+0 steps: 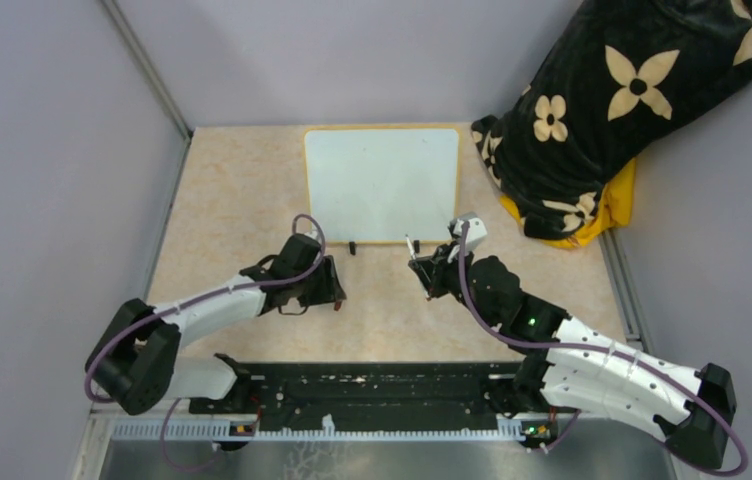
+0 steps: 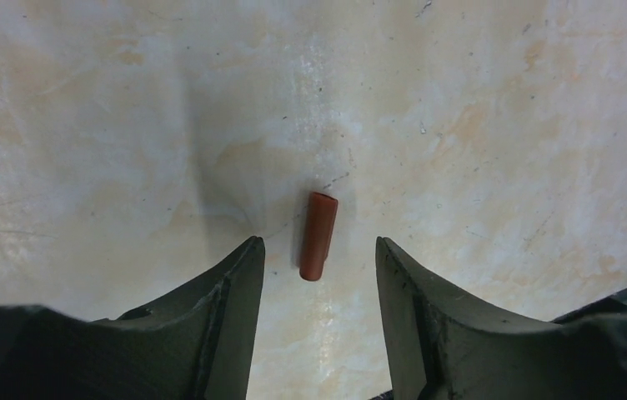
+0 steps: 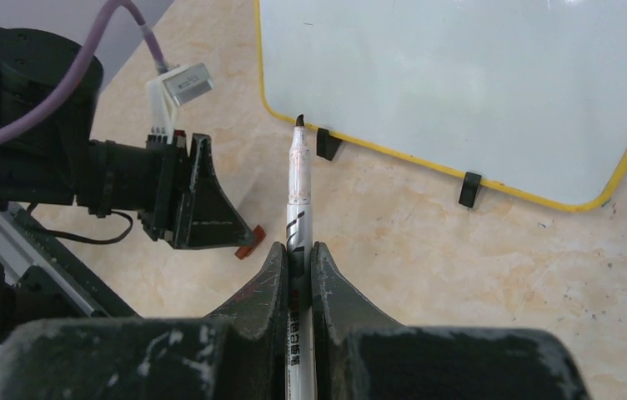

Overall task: Write a sentence on the whiteboard
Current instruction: Place the pen cap at the center of the board.

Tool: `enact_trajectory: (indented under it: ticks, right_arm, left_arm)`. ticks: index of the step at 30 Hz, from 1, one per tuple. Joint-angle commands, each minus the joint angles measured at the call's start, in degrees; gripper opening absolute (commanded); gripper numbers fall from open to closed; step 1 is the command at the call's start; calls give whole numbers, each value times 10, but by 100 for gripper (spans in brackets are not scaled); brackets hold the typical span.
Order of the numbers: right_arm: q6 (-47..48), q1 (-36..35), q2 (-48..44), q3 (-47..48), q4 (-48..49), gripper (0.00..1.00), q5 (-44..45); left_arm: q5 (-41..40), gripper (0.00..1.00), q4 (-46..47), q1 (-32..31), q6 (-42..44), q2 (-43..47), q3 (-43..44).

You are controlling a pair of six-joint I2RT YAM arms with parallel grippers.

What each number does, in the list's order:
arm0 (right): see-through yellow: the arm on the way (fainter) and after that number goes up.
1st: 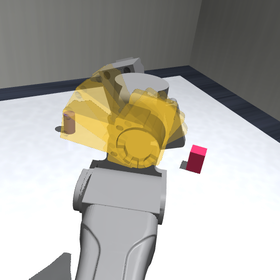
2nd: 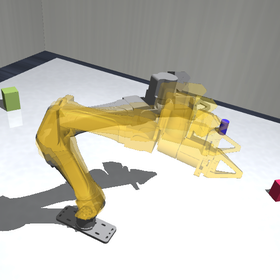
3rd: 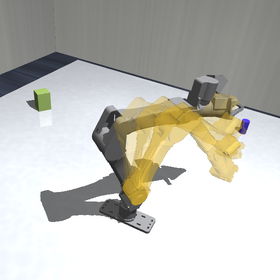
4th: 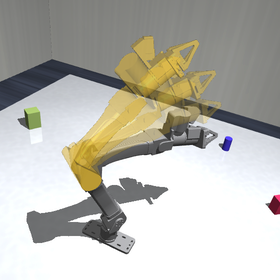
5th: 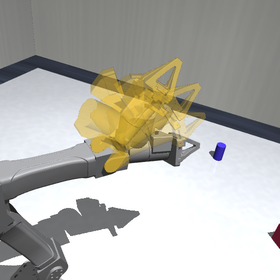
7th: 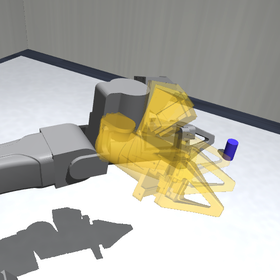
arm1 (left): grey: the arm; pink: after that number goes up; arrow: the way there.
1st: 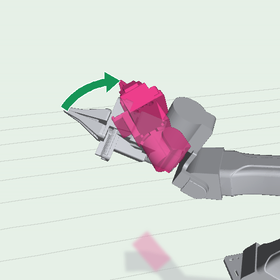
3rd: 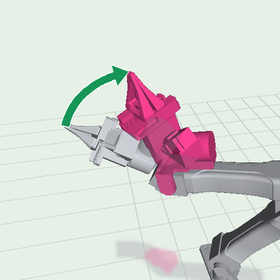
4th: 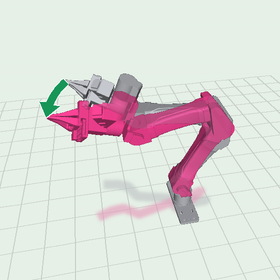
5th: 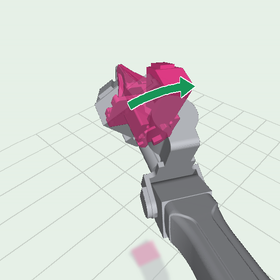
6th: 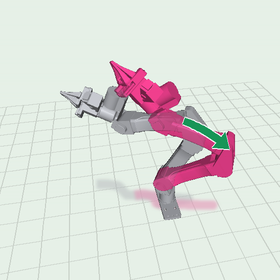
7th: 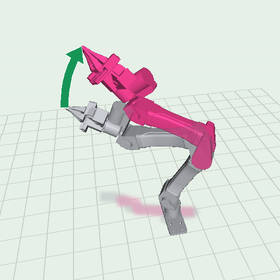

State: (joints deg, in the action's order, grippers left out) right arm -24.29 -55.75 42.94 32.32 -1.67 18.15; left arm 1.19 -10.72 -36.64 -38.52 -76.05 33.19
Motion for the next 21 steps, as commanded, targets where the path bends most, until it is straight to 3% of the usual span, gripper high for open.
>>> enact_trajectory:
  ticks: [1,9,11,15,21]
  right_arm:
    - [20,-1,-2,26,18,0,-4]
    - [44,-2,10,73,-2,0,-39]
    - [45,-2,19,84,7,0,-58]
    - [41,-1,32,99,35,0,-110]
    - [35,-1,50,110,61,0,-151]
  left_arm:
    - [-23,62,-39,0,-4,60,36]
    - [-76,81,-114,0,-3,198,140]
    - [-114,97,-113,-1,-14,239,149]
    - [-153,99,-16,-1,-2,328,117]
    - [-125,99,110,0,19,394,61]
